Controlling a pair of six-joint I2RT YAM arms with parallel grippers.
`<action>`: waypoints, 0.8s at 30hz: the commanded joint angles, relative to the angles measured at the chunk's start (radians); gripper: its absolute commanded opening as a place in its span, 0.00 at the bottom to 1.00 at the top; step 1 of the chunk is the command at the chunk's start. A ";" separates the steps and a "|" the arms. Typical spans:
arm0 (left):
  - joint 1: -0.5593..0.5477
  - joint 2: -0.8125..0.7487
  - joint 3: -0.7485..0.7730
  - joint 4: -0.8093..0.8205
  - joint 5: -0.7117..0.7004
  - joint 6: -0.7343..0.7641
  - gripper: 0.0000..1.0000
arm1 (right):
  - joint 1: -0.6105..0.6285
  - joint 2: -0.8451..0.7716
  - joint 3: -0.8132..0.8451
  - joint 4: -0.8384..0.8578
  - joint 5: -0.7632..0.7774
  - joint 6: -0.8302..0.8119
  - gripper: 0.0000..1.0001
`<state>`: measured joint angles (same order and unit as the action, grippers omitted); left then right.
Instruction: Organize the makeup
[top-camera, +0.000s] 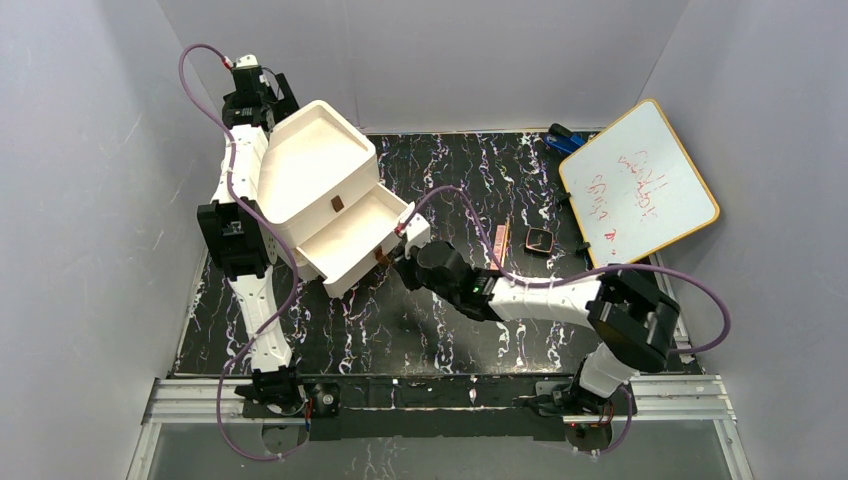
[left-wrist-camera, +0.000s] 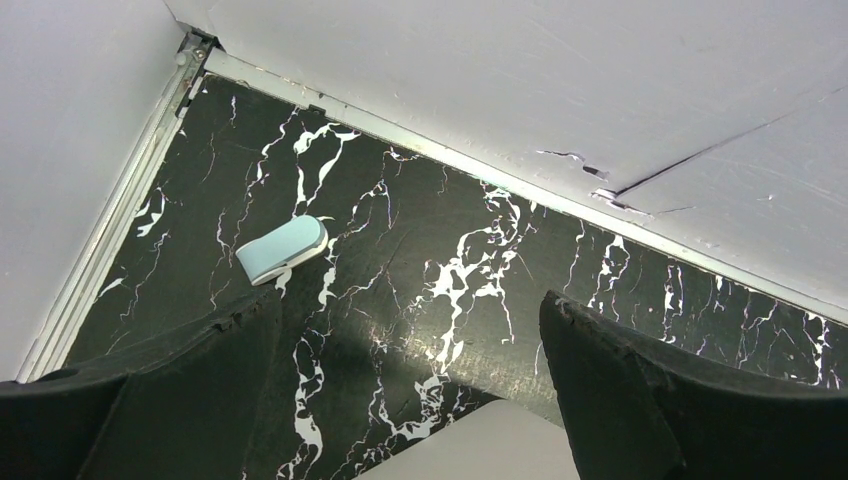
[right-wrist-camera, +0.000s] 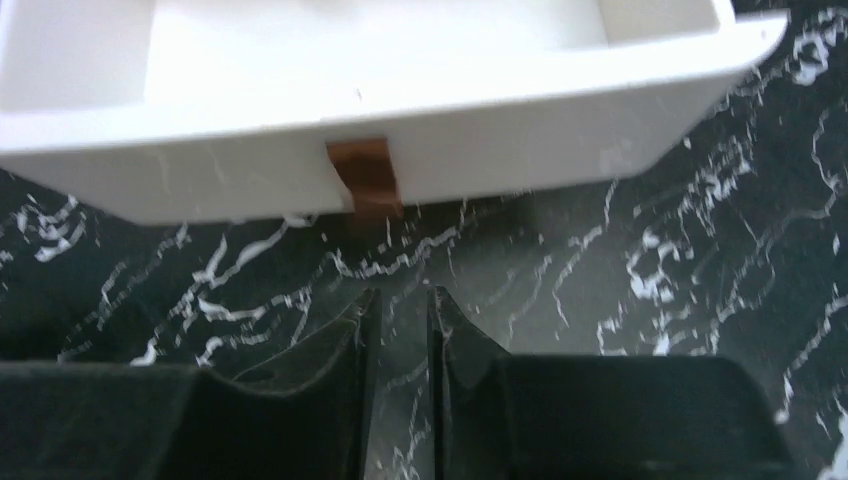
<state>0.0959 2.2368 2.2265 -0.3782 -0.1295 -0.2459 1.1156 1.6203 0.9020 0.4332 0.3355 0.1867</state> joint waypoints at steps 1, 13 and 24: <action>-0.005 -0.020 0.026 -0.021 0.008 0.008 0.98 | 0.015 -0.087 -0.065 -0.224 0.057 0.042 0.36; -0.009 -0.024 0.022 -0.020 0.009 0.007 0.98 | 0.016 -0.288 -0.153 -0.509 0.348 0.208 0.63; -0.016 -0.038 0.011 -0.016 0.004 0.011 0.98 | -0.006 -0.133 -0.130 -0.607 0.357 0.325 0.53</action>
<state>0.0868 2.2368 2.2265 -0.3782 -0.1291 -0.2455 1.1267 1.4502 0.7681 -0.1394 0.6785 0.4541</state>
